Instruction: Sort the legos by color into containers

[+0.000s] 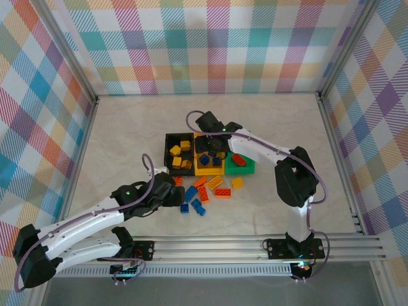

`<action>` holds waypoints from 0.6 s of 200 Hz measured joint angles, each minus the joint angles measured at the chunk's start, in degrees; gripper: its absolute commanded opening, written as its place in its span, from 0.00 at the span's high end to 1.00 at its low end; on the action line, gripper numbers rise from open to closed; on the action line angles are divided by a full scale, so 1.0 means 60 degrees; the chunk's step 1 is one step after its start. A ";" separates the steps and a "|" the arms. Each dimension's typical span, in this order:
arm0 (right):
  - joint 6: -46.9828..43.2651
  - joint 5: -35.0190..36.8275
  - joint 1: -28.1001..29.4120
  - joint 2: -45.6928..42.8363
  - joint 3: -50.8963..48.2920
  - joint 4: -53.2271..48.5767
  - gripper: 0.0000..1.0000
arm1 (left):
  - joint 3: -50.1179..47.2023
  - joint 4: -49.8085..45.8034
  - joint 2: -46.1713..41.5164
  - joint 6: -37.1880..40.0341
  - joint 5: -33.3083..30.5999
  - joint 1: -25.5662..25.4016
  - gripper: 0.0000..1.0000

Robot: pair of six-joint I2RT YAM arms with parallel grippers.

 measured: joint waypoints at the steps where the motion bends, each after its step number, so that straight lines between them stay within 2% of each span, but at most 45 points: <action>1: -0.0004 -0.0007 0.0000 -0.0022 -0.0022 0.0015 0.17 | 0.0004 0.0004 0.0036 0.0018 0.0015 0.0000 0.03; 19: 0.0007 -0.0138 0.0004 -0.0838 -0.0794 0.0262 0.15 | 0.0000 0.0197 0.0681 0.0157 0.0080 0.0000 0.17; 29: 0.0018 -0.0255 0.0007 -0.1359 -0.1249 0.0419 0.15 | 0.0000 0.0339 0.1056 0.0339 0.0069 0.0000 0.21; 54: 0.0124 -0.0401 0.0036 -0.2393 -0.2149 0.0787 0.15 | 0.0098 0.0805 0.2350 0.0619 -0.0040 0.0127 0.21; 88: 0.0226 -0.0550 0.0047 -0.2943 -0.2932 0.1060 0.15 | 0.0525 0.1606 0.3971 0.1060 -0.0251 0.0703 0.22; 120: 0.0266 -0.0576 0.0047 -0.3220 -0.3406 0.1140 0.14 | 0.0991 0.2153 0.4900 0.1337 -0.0623 0.0860 0.29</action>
